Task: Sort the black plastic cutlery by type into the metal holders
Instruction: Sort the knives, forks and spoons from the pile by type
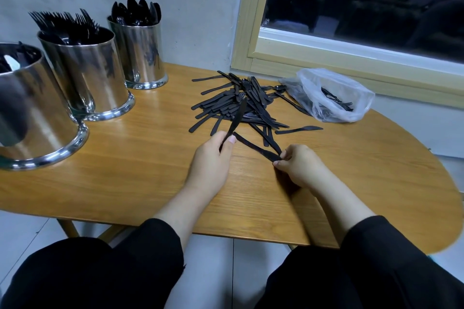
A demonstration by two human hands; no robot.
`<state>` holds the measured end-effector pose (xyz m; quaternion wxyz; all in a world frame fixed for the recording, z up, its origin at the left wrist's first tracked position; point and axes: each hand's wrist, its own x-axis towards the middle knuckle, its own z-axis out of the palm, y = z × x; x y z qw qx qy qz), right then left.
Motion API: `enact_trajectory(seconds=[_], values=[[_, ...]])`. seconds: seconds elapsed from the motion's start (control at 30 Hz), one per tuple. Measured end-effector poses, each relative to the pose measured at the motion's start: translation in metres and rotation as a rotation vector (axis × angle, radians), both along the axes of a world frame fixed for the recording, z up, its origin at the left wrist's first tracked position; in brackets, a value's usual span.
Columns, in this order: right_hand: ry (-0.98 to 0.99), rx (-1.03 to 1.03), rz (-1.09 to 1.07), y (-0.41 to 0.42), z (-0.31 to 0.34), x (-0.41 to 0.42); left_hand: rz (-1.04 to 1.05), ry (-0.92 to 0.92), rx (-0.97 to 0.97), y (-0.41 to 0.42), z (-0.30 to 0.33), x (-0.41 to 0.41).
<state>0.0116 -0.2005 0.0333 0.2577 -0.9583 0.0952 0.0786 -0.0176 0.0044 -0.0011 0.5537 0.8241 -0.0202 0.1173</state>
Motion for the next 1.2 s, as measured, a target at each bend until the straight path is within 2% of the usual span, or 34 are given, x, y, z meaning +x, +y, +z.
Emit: enact_trajectory(seconds=[0.13,0.2,0.3,0.4,0.47,0.5,0.6,0.7,0.93,1.07,1.2], values=[[-0.19,0.184,0.086,0.004,-0.004,-0.021,0.066,-0.096,0.072,0.0,-0.001,-0.001],[-0.219,0.309,0.161,0.007,-0.002,-0.03,0.08,-0.149,0.129,-0.001,0.001,-0.004],[-0.231,0.55,0.224,0.012,0.007,-0.036,0.037,-0.121,0.282,-0.005,0.004,-0.008],[-0.279,0.761,0.172,0.015,0.018,-0.033,-0.021,-0.086,0.378,-0.007,0.001,-0.007],[-0.337,0.817,0.064,0.013,0.019,-0.025,-0.02,-0.057,0.349,-0.005,-0.001,-0.003],[-0.372,0.742,0.003,0.009,0.016,-0.017,-0.007,-0.045,0.298,-0.004,-0.002,-0.001],[-0.303,0.243,-0.03,-0.004,0.001,0.007,0.013,-0.009,0.173,-0.003,0.0,0.001],[-0.188,-0.06,0.086,-0.006,-0.017,0.023,0.017,0.027,0.239,-0.003,0.0,0.005],[-0.508,-0.197,0.164,-0.006,-0.042,0.024,0.04,0.042,0.114,0.001,-0.003,0.004],[-0.596,-0.331,0.189,-0.015,-0.042,0.02,0.042,0.021,0.098,-0.002,-0.001,0.004],[-0.663,-0.38,0.257,-0.028,-0.024,0.009,0.066,-0.114,0.194,-0.003,-0.001,0.001]])
